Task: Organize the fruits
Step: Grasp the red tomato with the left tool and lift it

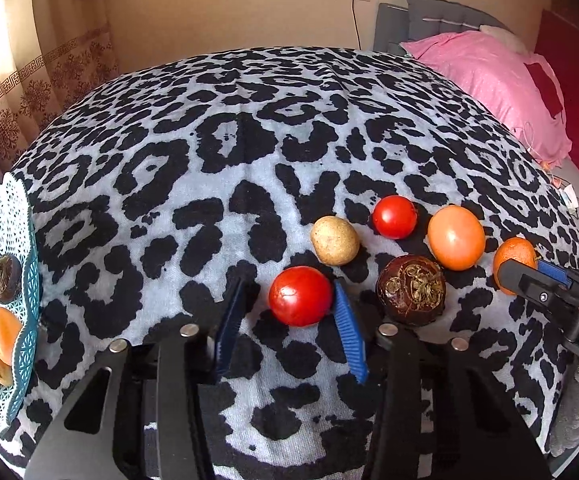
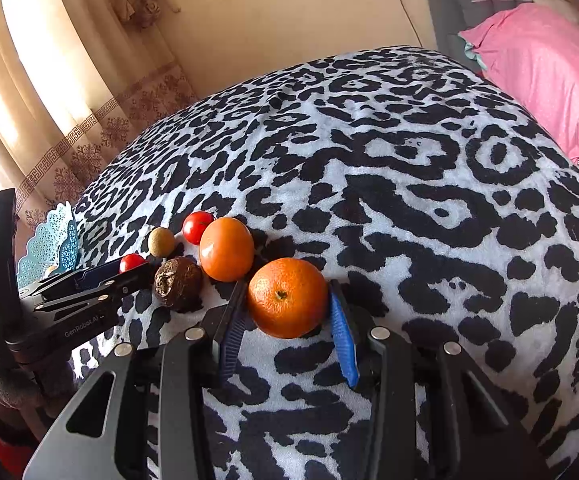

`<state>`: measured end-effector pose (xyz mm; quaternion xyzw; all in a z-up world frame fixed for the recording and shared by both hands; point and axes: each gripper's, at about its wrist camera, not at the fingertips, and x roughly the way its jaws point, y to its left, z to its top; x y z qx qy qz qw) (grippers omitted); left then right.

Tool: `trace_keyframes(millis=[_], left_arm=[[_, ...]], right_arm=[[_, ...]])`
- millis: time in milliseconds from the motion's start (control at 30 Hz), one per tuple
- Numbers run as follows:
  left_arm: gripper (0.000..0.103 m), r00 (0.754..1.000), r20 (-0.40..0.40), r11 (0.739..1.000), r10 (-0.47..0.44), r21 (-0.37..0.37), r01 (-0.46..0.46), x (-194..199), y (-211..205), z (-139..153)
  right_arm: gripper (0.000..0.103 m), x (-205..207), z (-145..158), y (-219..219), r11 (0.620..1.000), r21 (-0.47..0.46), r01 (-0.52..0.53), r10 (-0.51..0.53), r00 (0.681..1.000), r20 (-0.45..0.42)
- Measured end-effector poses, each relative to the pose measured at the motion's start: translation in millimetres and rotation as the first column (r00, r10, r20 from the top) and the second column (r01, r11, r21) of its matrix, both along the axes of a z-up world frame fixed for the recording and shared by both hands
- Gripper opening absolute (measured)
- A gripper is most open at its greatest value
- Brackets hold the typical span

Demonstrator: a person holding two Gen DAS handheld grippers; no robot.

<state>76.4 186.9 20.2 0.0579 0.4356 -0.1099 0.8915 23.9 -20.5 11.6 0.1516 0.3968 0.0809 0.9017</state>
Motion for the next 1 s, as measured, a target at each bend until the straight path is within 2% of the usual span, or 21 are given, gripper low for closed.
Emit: trace_keyframes(millis=[100,467,1000], left_arm=[[0.030,1.000,0.001,1.000,-0.006,-0.027,0.006,-2.1,2.8,0.5],[0.030,0.999,0.037,0.995,0.035,-0.095,-0.031,-17.3,26.4,14.7],[0.030,0.988,0.115,0.991,0.100,-0.101,-0.089,-46.0,61.8,38.3]], right_arm=[[0.040,-0.3,0.0,-0.7,1.000,0.001,0.001,-0.001,1.000,0.000],[0.040,-0.4,0.5,-1.4,1.000,-0.001,0.005,-0.005,1.000,0.003],[0.040,-5.9,7.3,3.9,0.999,-0.046,0.019,-0.018,1.000,0.012]])
